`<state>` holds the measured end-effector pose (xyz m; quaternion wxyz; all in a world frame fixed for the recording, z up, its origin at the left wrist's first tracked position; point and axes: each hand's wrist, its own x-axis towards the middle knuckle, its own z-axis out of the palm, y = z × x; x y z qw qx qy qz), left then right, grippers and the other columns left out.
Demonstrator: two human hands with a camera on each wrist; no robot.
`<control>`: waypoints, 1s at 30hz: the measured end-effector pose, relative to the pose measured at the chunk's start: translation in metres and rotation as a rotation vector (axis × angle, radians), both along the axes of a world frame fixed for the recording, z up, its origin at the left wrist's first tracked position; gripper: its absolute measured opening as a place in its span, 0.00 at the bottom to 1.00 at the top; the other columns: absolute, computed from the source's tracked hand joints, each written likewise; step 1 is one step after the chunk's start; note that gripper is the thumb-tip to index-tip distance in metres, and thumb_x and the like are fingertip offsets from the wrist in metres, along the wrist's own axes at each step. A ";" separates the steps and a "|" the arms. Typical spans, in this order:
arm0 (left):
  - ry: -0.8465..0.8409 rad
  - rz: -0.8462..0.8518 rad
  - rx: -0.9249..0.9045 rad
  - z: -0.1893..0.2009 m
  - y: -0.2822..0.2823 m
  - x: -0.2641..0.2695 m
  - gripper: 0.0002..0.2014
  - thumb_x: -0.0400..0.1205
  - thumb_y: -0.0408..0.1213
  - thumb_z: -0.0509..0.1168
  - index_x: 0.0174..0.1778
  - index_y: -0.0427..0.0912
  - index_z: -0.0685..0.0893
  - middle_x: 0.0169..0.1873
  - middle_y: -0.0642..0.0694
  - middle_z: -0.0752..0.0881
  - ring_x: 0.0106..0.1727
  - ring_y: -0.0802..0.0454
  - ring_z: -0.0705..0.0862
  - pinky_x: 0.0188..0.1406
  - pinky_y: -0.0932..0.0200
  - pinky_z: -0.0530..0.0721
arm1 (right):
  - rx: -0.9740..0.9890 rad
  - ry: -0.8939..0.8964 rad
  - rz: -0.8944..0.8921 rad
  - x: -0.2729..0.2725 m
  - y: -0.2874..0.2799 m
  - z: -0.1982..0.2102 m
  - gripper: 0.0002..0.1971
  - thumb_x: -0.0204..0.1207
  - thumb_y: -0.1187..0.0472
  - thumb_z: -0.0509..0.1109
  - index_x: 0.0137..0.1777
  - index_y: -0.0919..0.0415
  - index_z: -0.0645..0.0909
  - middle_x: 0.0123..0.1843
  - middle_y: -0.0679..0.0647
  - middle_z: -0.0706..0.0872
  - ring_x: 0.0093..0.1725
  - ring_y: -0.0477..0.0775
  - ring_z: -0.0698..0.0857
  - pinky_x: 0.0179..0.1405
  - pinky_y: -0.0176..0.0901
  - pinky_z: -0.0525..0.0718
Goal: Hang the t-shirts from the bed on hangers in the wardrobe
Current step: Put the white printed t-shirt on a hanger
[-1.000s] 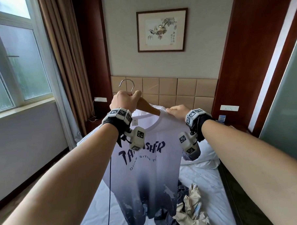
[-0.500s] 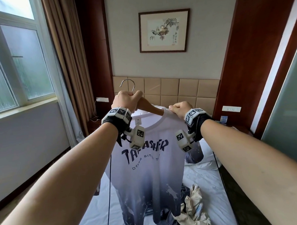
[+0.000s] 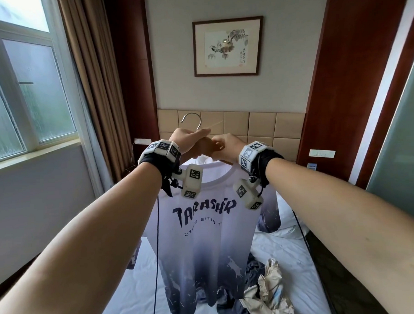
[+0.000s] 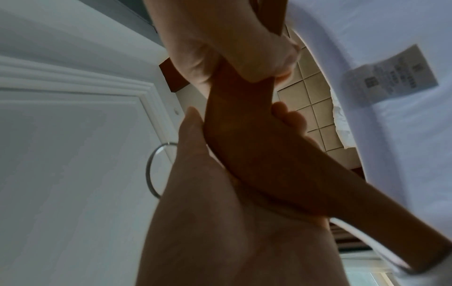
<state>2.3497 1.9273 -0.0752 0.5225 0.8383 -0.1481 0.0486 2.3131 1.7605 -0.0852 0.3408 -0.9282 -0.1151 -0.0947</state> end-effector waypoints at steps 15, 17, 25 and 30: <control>0.036 -0.082 0.465 -0.001 0.059 -0.008 0.14 0.83 0.53 0.66 0.49 0.46 0.87 0.44 0.50 0.85 0.52 0.49 0.84 0.54 0.54 0.79 | 0.073 -0.205 -0.440 -0.003 -0.028 0.011 0.14 0.67 0.58 0.79 0.52 0.57 0.84 0.45 0.53 0.87 0.44 0.58 0.86 0.43 0.41 0.78; -0.013 -0.047 0.549 -0.006 0.062 -0.008 0.13 0.81 0.57 0.66 0.35 0.56 0.86 0.36 0.55 0.85 0.46 0.53 0.83 0.50 0.58 0.79 | 0.118 -0.216 -0.473 -0.005 -0.033 0.012 0.15 0.68 0.58 0.79 0.54 0.58 0.84 0.46 0.54 0.88 0.46 0.59 0.87 0.46 0.42 0.82; -0.189 -0.120 0.410 -0.007 0.056 -0.011 0.04 0.78 0.47 0.72 0.43 0.56 0.92 0.37 0.54 0.91 0.40 0.59 0.87 0.49 0.58 0.87 | 0.118 -0.237 -0.534 -0.012 -0.047 0.010 0.12 0.67 0.59 0.78 0.50 0.55 0.84 0.46 0.55 0.90 0.45 0.60 0.88 0.45 0.44 0.85; -0.204 -0.158 0.335 -0.005 0.051 -0.013 0.07 0.76 0.50 0.74 0.45 0.55 0.92 0.40 0.55 0.92 0.45 0.58 0.90 0.52 0.54 0.90 | 0.107 -0.244 -0.526 -0.017 -0.053 0.008 0.12 0.67 0.59 0.77 0.50 0.56 0.84 0.46 0.55 0.90 0.45 0.60 0.88 0.46 0.46 0.87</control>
